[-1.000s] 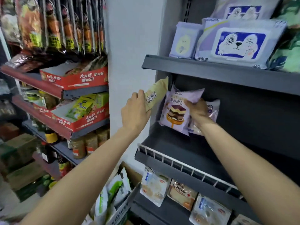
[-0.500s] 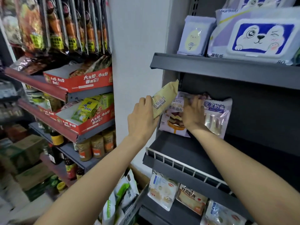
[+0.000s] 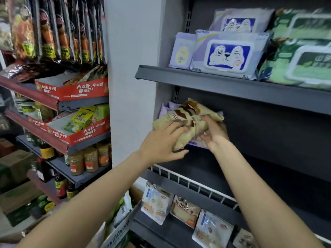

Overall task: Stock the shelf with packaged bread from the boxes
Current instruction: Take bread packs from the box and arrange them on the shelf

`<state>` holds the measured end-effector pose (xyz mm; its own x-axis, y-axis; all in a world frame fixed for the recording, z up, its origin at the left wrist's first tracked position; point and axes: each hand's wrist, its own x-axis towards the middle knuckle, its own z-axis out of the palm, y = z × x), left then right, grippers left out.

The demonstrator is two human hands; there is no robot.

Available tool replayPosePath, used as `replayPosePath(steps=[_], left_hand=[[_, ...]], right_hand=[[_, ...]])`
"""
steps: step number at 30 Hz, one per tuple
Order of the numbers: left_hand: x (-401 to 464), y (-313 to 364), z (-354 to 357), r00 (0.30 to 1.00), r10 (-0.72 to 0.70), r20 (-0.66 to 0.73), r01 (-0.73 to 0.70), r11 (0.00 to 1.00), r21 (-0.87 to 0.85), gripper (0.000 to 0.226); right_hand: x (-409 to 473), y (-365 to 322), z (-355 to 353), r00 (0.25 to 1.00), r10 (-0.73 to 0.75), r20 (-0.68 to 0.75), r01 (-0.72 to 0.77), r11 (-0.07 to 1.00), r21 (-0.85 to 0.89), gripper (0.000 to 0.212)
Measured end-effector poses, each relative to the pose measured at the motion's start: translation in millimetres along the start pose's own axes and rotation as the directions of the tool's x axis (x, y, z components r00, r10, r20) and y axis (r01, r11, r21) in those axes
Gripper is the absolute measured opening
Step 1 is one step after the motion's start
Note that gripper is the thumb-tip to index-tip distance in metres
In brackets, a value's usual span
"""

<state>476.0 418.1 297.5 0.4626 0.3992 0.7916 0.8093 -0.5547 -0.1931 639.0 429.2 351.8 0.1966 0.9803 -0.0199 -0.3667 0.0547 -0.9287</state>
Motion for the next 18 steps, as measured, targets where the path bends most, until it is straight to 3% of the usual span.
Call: replayPosePath(steps=[1,3,5,7,8,10,11,12,13,14,15,16,17,18], left_hand=[[2.1,3.3,1.4,0.999,0.015,0.029,-0.012,0.995,-0.097,0.057],[9.9,13.3,7.7,0.994,-0.093,0.063,0.106,0.962,-0.251,0.062],[23.4,29.3,17.3,0.905,-0.367,0.214,0.424,0.812,-0.401,0.083],[42.0,46.5,24.1,0.704,-0.559,0.439,0.695,0.412,-0.59,0.103],[51.0,53.1,27.6,0.617,-0.567,0.546,0.738,0.177,-0.651,0.106],[66.7,63.8,34.4,0.52,-0.51,0.685,0.697,-0.209,-0.686,0.107],[73.2,67.5,37.8,0.491,-0.527,0.694,0.655,-0.301,-0.693,0.103],[78.9,69.4,40.4,0.465,-0.575,0.673,0.634,-0.315,-0.707,0.095],[83.0,68.5,45.0,0.453,-0.631,0.63,0.637,-0.266,-0.724,0.082],[87.5,68.1,45.1,0.462,-0.666,0.586,0.668,-0.174,-0.724,0.068],[91.8,66.6,45.3,0.506,-0.665,0.549,0.699,-0.057,-0.713,0.058],[96.6,63.8,46.1,0.568,-0.633,0.525,0.727,0.087,-0.681,0.058],[101.7,62.3,45.4,0.638,-0.569,0.519,0.734,0.246,-0.633,0.064],[107.6,63.0,43.0,0.694,-0.495,0.523,0.717,0.4,-0.571,0.069]], right_hand=[[-2.4,-5.2,-11.5,1.0,-0.016,-0.019,0.017,0.999,0.046,0.014],[-9.6,-18.5,-33.0,0.998,-0.04,-0.044,0.045,0.992,0.12,0.01],[-13.9,-30.7,-50.5,0.996,-0.089,-0.032,0.093,0.983,0.159,0.014],[-14.6,-37.2,-65.3,0.993,-0.117,-0.023,0.119,0.963,0.243,0.013],[-13.9,-38.4,-72.2,0.992,-0.123,-0.031,0.127,0.949,0.289,0.013],[-12.0,-37.6,-87.5,0.992,-0.124,-0.03,0.127,0.932,0.34,0.013],[-9.7,-35.7,-96.2,0.992,-0.123,-0.01,0.119,0.938,0.326,0.016],[-7.5,-34.1,-104.3,0.993,-0.12,0.016,0.111,0.958,0.264,0.025],[-3.9,-33.0,-112.3,0.993,-0.114,0.027,0.111,0.988,0.108,0.046],[-1.4,-33.6,-121.1,0.993,-0.121,-0.002,0.12,0.982,-0.145,0.078],[1.1,-36.4,-128.8,0.985,-0.162,-0.067,0.116,0.888,-0.444,0.108],[3.2,-41.0,-134.6,0.962,-0.255,-0.103,0.114,0.711,-0.694,0.125],[1.9,-46.2,-137.4,0.927,-0.372,-0.052,0.146,0.484,-0.863,0.131],[2.5,-49.9,-139.4,0.892,-0.444,0.086,0.214,0.246,-0.945,0.131]])
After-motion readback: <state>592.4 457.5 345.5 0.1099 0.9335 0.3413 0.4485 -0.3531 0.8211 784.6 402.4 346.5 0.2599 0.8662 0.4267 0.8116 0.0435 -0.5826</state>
